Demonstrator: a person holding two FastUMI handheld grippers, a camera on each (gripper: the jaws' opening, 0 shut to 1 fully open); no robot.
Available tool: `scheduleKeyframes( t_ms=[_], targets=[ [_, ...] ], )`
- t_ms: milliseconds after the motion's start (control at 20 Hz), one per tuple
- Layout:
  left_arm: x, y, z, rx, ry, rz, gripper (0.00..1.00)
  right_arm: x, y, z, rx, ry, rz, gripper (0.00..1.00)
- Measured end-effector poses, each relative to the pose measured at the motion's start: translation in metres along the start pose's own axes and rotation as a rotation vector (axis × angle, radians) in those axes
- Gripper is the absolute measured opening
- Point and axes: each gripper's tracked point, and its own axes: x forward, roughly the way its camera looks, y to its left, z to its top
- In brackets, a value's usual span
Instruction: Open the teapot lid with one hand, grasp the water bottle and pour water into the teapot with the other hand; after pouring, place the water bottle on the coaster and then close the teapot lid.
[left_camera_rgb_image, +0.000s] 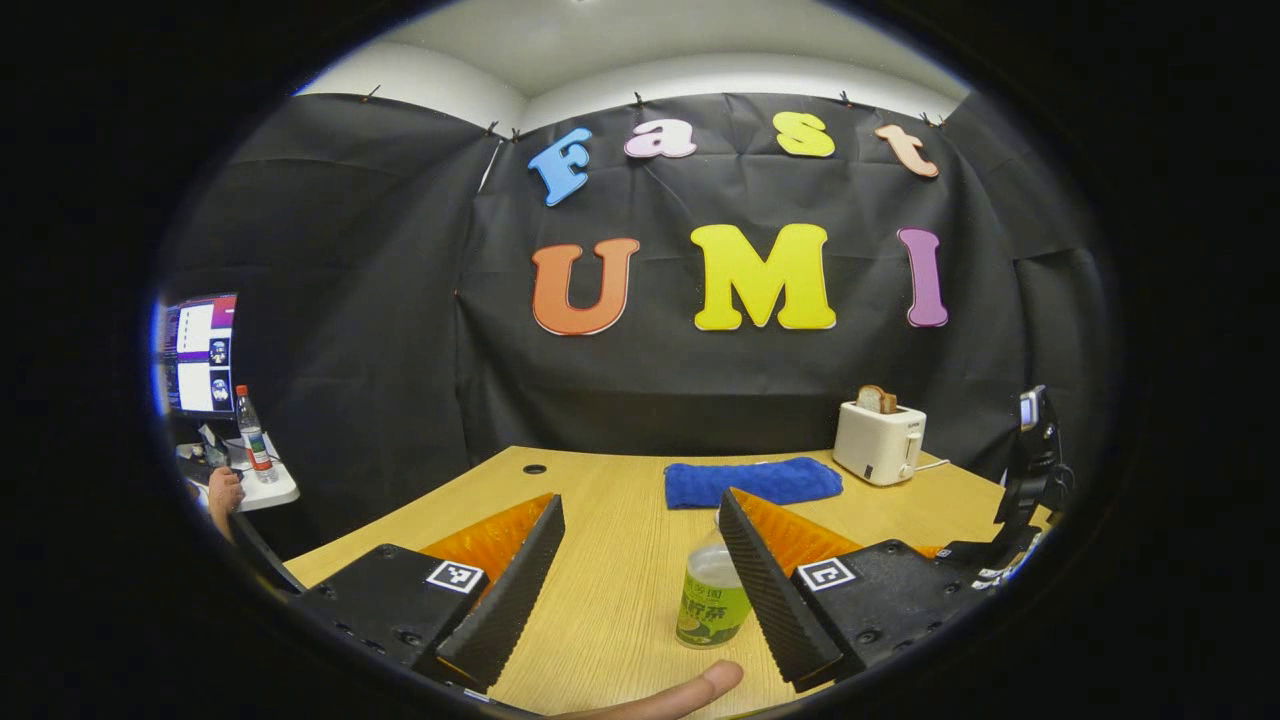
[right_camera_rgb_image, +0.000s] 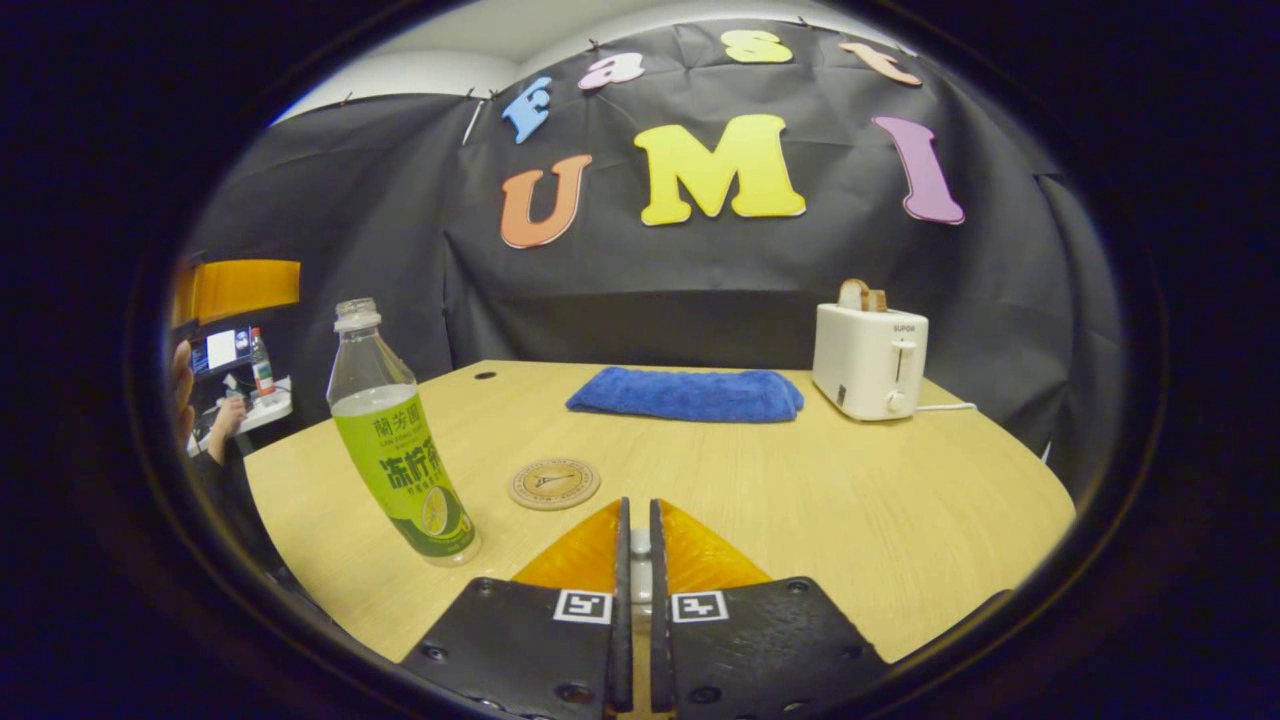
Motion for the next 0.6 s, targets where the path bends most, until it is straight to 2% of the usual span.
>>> scheduleKeyframes(
  t_ms=[50,150,350,600],
  targets=[
    [0.001,-0.001,-0.005,0.008,0.003,-0.005,0.98,-0.002,0.001,-0.006,-0.006,-0.005,-0.001,0.07],
    [0.003,-0.004,-0.016,0.012,0.009,-0.012,0.98,-0.001,0.001,0.001,0.0,-0.016,-0.008,0.01],
    [0.008,-0.007,-0.035,0.04,-0.016,-0.014,0.98,-0.006,0.001,0.007,-0.004,-0.042,-0.004,0.0],
    [0.009,-0.023,-0.063,0.0,-0.009,-0.087,0.98,-0.021,0.0,0.029,-0.014,-0.096,-0.01,0.0]
  ],
)
